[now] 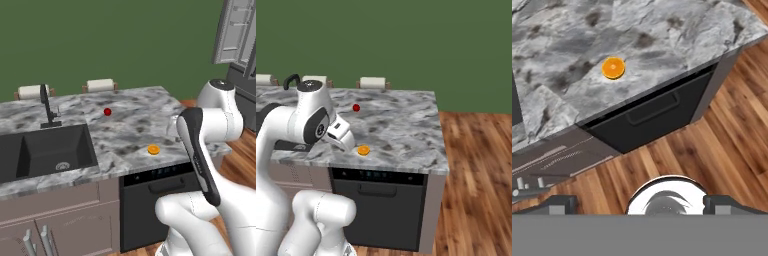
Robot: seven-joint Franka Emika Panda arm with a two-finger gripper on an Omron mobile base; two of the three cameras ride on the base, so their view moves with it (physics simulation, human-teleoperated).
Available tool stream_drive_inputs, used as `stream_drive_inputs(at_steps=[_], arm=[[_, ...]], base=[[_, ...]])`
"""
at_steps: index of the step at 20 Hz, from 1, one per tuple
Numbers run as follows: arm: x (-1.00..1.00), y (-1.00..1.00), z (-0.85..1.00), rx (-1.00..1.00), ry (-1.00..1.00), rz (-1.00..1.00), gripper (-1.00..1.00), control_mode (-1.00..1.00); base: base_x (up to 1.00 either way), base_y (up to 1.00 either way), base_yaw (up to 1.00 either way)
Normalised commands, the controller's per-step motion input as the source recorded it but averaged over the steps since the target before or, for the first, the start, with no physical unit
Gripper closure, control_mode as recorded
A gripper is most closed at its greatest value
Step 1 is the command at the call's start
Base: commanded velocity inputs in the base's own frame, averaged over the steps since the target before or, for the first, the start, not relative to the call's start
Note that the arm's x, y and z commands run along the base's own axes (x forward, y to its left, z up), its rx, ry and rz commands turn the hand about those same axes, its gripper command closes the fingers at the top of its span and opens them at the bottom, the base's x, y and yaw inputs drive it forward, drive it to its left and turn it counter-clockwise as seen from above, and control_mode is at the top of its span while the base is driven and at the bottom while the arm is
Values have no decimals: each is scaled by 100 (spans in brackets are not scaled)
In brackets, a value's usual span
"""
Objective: Place the liquor on the top shelf of the fridge to keep it out of children's reach, and place the orange and apple on lower shelves for easy access.
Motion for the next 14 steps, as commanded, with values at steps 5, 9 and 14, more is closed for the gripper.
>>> stream_drive_inputs(at_steps=[5,9,14], arm=[[29,0,-3,0,0,0,-100,-100],[37,0,-23,0,2,0,-100,-100],[38,0,-34,0,5,0,-100,-100]], base=[[0,0,0],[0,0,0],[0,0,0]])
